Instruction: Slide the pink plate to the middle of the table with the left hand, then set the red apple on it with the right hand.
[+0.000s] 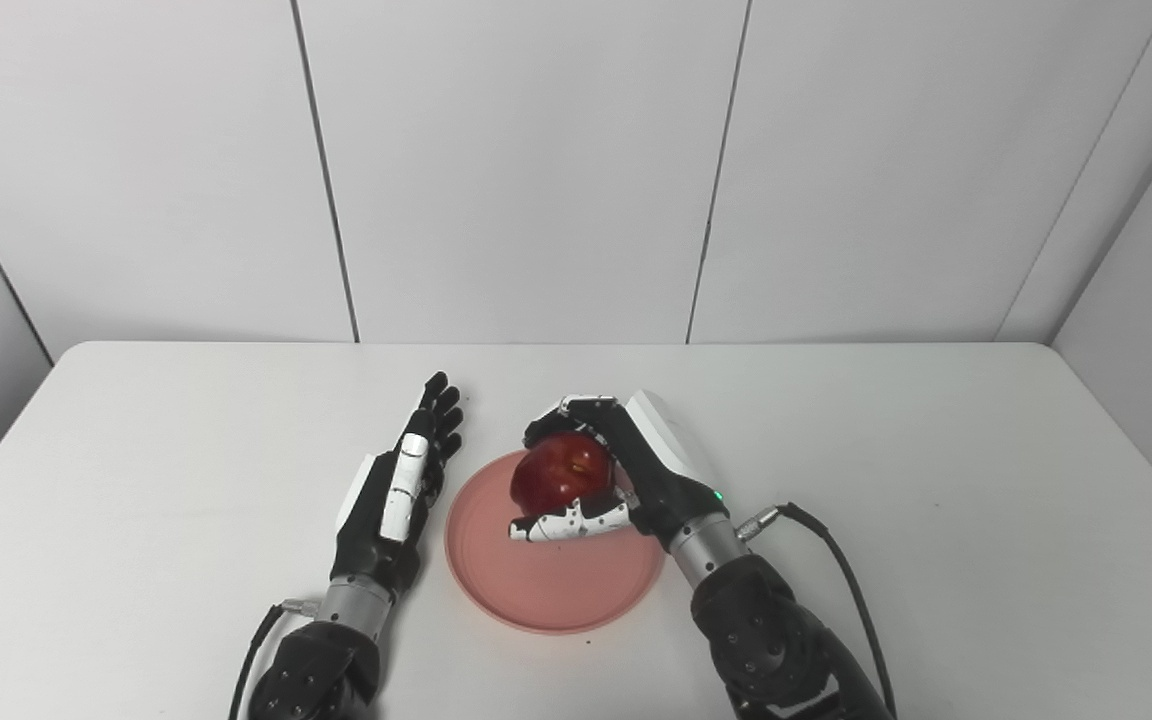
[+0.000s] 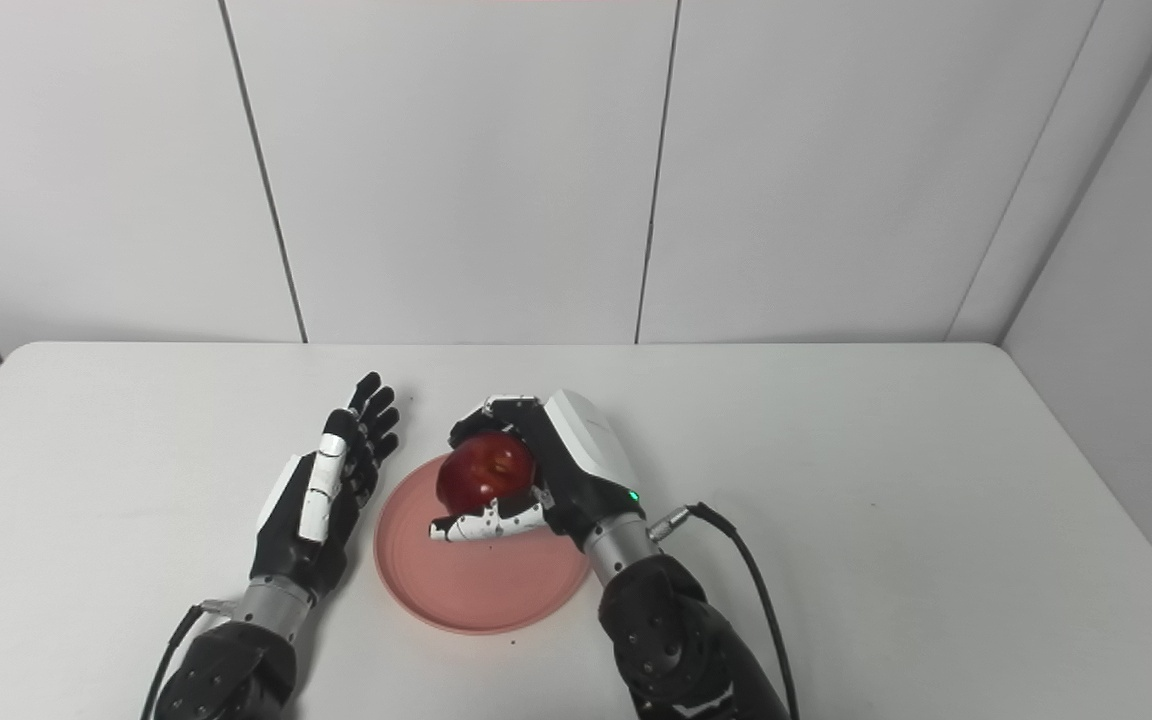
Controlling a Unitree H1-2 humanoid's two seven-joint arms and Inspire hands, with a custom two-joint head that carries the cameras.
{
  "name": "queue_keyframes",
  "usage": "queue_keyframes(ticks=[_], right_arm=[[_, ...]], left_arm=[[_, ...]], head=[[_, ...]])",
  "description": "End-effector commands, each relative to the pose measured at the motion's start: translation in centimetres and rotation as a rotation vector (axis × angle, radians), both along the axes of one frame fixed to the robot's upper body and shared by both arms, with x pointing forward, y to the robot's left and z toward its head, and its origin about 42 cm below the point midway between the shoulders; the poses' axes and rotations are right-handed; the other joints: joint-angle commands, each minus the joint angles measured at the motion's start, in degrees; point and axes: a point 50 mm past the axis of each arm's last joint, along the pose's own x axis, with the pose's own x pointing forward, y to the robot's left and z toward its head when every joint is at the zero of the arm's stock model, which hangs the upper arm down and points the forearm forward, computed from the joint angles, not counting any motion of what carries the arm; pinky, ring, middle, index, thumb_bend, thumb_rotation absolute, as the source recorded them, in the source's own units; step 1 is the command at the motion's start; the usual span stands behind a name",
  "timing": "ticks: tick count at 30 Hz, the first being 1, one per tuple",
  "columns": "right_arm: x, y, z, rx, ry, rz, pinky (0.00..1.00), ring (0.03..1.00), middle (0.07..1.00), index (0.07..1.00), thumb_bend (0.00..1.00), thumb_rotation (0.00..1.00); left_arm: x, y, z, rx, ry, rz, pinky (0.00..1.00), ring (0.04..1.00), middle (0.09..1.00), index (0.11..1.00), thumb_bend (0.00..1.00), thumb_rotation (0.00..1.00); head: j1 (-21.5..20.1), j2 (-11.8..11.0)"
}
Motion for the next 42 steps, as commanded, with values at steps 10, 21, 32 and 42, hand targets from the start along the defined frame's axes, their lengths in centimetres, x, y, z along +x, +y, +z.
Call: queue_keyframes(ticks=[10, 21, 32, 42], right_arm=[[0.3, 1.3, -0.4, -0.06, -0.071, 0.077, 0.15, 0.323, 0.434, 0.531, 0.5, 0.0], [0.5, 0.8, -1.1, -0.136, -0.091, 0.068, 0.17, 0.329, 0.449, 0.535, 0.5, 0.0], [0.6, 0.3, 0.4, -0.13, -0.14, 0.032, 0.16, 0.405, 0.489, 0.48, 0.51, 0.0], [0.3, 0.3, 0.5, -0.164, -0.157, 0.006, 0.56, 0.637, 0.678, 0.625, 0.55, 0.17]], left_arm=[[0.6, -0.6, 1.6, 0.005, -0.065, -0.004, 1.0, 1.0, 1.0, 1.0, 0.67, 1.0], [0.7, -0.6, 1.6, -0.003, -0.068, -0.004, 1.0, 1.0, 1.0, 1.0, 0.67, 1.0], [0.7, -0.5, 1.8, -0.003, -0.064, -0.009, 1.0, 1.0, 1.0, 1.0, 0.67, 1.0], [0.6, -0.5, 1.9, -0.002, -0.069, -0.008, 1.0, 1.0, 1.0, 1.0, 0.66, 1.0]], head=[[-0.1, -0.2], [-0.1, -0.2], [-0.3, -0.2], [-0.6, 0.0]])
